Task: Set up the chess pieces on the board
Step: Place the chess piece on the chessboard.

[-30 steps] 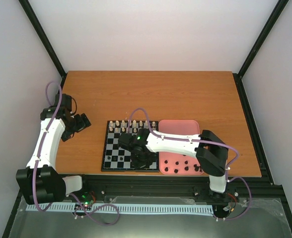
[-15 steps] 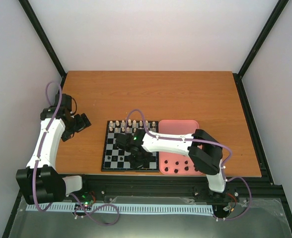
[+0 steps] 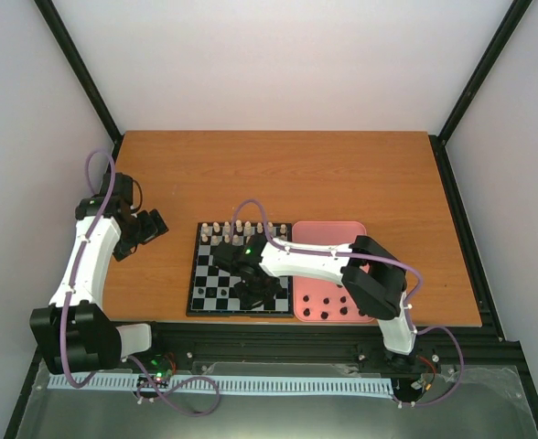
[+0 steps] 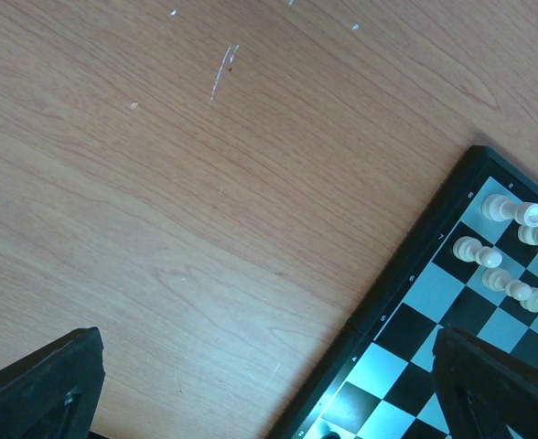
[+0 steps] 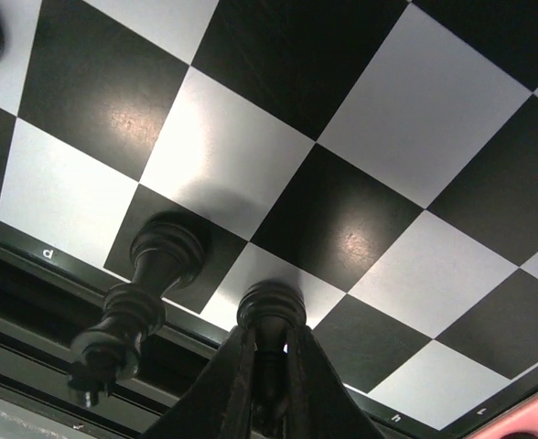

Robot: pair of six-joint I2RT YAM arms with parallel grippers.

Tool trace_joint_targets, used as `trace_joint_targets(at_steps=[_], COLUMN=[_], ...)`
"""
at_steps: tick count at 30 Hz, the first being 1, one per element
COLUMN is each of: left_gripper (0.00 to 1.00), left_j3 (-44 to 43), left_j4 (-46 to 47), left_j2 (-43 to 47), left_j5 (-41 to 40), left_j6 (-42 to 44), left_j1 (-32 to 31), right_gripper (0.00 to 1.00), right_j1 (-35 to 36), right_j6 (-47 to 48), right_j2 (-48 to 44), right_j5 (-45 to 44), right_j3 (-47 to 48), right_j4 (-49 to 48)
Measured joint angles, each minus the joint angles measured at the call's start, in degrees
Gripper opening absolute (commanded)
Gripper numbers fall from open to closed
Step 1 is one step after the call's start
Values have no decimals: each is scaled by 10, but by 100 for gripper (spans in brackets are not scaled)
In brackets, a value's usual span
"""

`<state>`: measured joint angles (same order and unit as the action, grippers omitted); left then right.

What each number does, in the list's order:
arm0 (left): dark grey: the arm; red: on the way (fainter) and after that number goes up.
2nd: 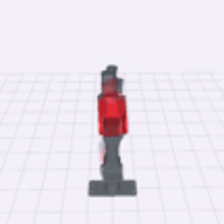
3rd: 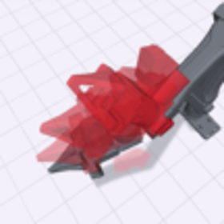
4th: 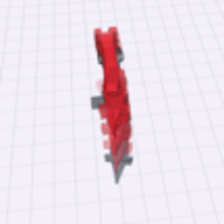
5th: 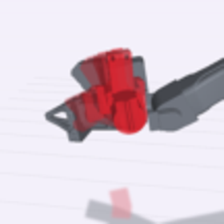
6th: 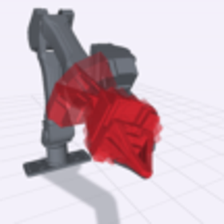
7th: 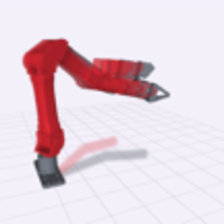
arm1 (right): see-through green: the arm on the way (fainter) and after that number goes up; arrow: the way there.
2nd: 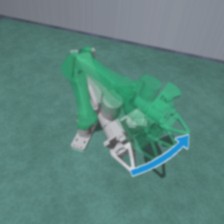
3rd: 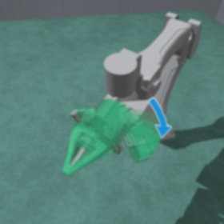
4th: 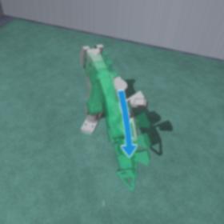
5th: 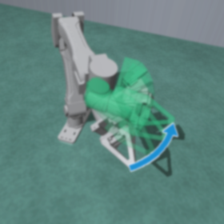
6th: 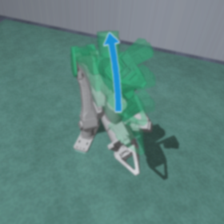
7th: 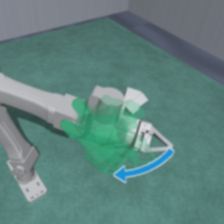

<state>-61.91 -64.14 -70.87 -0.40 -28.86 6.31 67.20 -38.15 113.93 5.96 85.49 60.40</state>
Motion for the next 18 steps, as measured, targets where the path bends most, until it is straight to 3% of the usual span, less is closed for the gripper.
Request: trace_joint_targets(at_steps=[5,10,18], left_gripper=[100,100,100], left_j3=[0,0,0], left_j4=[0,0,0], left_j2=[0,0,0], left_j5=[0,0,0], left_j6=[0,0,0], left_j1=[0,0,0], right_gripper=[7,21,31], right_j1=[0,0,0], right_j6=[4,9,7], right_j2=[2,2,2], right_j5=[5,7,0], right_j3=[2,2,2], right_j4=[0,0,4])
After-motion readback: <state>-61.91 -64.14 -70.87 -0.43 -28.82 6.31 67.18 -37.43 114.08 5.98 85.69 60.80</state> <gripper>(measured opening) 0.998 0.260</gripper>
